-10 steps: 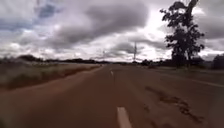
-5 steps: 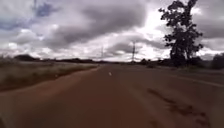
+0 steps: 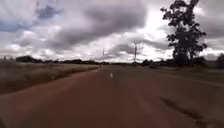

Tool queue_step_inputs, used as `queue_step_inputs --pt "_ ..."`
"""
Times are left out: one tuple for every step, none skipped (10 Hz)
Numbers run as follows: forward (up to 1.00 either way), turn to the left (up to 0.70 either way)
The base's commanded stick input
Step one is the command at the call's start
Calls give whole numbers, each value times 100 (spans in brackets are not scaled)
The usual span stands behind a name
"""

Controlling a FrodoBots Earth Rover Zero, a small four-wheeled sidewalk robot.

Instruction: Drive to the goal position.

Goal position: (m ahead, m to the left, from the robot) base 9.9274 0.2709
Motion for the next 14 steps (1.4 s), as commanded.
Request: queue_step_inputs --pt "100 4" --pt "100 4" --pt "100 4" --pt "100 44" --pt "100 44" --pt "100 27" --pt "100 7" --pt "100 4" --pt "100 4" --pt "100 4" --pt "100 4" --pt "100 4" --pt "100 4" --pt "100 4"
